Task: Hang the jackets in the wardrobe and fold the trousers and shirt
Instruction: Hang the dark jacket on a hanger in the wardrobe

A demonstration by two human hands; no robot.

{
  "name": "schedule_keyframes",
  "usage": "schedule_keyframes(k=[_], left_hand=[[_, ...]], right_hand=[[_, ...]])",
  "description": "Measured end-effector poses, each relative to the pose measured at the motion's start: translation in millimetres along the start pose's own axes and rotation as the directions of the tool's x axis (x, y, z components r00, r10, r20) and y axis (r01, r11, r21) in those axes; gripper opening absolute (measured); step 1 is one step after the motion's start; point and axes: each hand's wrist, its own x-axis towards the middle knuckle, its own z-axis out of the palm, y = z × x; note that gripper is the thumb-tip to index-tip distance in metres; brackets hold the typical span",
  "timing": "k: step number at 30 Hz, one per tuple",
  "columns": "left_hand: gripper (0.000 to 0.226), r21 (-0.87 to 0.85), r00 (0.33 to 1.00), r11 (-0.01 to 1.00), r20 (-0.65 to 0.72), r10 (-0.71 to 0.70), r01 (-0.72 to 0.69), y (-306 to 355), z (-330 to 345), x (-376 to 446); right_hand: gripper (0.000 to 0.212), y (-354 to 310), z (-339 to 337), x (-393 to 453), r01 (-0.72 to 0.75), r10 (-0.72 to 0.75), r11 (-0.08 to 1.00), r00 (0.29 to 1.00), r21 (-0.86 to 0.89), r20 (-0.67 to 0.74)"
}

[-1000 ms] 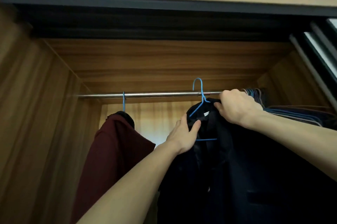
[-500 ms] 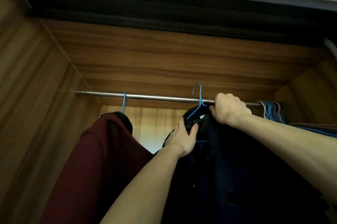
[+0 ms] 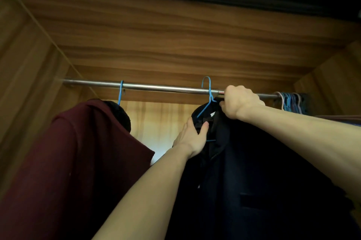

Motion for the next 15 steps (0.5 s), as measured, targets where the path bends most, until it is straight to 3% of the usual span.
schedule_keyframes(k=[6,15], left_hand=[[0.07,0.046,0.999,0.999,0.038,0.01,-0.012,-5.3,10.5,-16.3],[0.07,0.105,1.0,0.994,-0.007,0.011,-0.01,-9.3,8.8,-47.3]], right_hand=[[0.017,10.8,8.9,-20.2,-0.038,0.038,0.999,0.997,-0.007,0.067],[0.019,10.3,0.2,-37.1,0.066,-0.061,0.996,0.996,-0.068,0.07]])
